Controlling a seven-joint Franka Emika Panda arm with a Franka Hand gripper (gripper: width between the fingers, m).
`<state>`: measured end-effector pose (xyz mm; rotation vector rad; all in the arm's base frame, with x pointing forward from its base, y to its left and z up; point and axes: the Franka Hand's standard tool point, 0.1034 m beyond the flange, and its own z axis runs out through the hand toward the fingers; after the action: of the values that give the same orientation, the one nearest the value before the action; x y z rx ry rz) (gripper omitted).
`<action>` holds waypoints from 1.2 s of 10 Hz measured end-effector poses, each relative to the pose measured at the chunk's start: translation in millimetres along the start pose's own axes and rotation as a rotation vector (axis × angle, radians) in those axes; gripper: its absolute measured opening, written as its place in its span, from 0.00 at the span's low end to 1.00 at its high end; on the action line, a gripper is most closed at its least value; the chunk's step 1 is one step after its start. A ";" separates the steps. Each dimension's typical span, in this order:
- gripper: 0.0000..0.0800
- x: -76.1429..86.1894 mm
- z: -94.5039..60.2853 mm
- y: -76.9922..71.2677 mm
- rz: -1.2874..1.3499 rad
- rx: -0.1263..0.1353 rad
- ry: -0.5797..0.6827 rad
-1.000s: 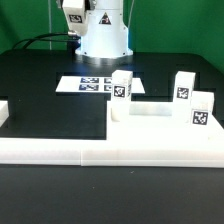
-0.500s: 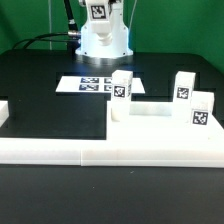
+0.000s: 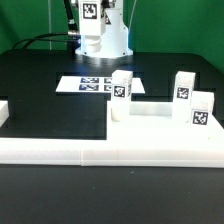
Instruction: Assemble square table
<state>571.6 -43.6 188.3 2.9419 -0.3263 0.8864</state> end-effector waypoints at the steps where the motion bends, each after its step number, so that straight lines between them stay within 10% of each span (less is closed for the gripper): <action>1: 0.36 -3.6 9.7 -8.3 -0.015 0.003 -0.017; 6: 0.36 -6.5 38.3 -36.0 -0.059 0.020 -0.016; 9: 0.36 -18.0 38.1 -78.0 0.025 0.054 -0.038; 12: 0.36 -17.8 39.1 -75.2 0.007 0.046 -0.035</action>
Offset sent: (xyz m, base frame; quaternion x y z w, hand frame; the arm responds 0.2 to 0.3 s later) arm 0.0197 0.0458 -0.0304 0.0902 -0.0196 0.0116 0.9957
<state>594.5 28.9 146.7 3.0031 -0.3220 0.8559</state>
